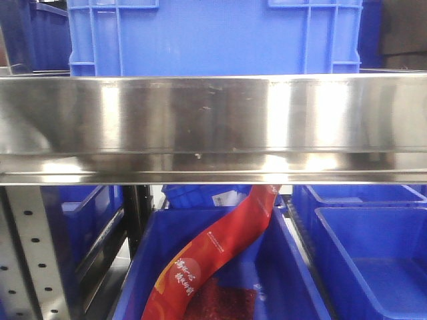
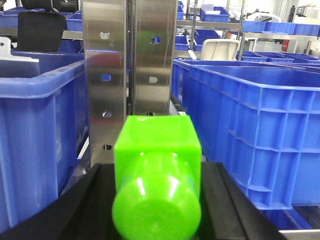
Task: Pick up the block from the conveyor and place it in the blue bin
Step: 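Move both grippers with blocks over an open blue bin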
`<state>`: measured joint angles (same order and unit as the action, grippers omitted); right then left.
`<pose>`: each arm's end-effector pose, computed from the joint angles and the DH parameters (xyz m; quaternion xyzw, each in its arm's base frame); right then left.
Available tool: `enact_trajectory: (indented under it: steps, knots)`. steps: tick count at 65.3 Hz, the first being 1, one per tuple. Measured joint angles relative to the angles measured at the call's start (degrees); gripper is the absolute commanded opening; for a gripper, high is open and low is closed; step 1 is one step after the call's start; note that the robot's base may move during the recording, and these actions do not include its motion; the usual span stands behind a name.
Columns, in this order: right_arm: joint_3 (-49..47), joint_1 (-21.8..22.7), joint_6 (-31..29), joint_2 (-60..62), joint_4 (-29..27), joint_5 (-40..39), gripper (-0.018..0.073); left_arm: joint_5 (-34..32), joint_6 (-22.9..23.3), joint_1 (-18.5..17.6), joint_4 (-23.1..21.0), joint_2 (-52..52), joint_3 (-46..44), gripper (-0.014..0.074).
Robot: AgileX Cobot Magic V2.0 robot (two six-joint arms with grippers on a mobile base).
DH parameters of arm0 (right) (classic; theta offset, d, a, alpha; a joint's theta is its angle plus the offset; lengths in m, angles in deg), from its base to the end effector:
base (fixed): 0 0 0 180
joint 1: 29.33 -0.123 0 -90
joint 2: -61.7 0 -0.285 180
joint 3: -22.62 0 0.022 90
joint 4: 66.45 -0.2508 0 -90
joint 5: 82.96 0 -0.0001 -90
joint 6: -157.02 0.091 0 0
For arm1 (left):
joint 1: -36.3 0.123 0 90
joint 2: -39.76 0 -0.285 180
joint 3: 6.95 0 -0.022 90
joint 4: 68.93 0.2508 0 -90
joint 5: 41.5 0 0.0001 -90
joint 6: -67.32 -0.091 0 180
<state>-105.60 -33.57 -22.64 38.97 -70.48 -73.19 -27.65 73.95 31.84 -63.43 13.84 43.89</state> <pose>0.0632 0.0058 0.3303 -0.0040 0.6708 0.0593 0.7393 0.0737 -0.0036 0.3255 0.0116 0.7104 -0.0271 0.7032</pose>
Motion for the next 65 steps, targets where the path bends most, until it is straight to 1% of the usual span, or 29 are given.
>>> enact_trajectory:
  steps: [42,46,48,57,65]
  knots:
    - [0.0,0.0,0.0,0.0,0.0,-0.1,-0.0160,-0.7,0.0,0.0,-0.1,-0.1,0.0,-0.0111]
    - [-0.5,0.0,-0.3,-0.4,0.0,0.6,-0.0160,-0.8,-0.1,0.0,-0.2,-0.8,-1.1,-0.0111]
    - [-1.4,-0.3,-0.3,-1.2,0.0,1.5,-0.0160,-0.7,-0.7,-0.2,-0.2,-1.7,-2.5,-0.0111]
    - [-7.0,-3.4,-5.3,-7.0,0.0,3.1,-0.0160,-0.5,-5.4,-2.7,-0.2,-7.6,-11.0,-0.0111]
    - [-12.4,-7.3,-6.6,-14.6,0.0,3.1,-0.0160,-0.8,-6.6,-6.7,-0.2,-15.6,-17.4,-0.0111]
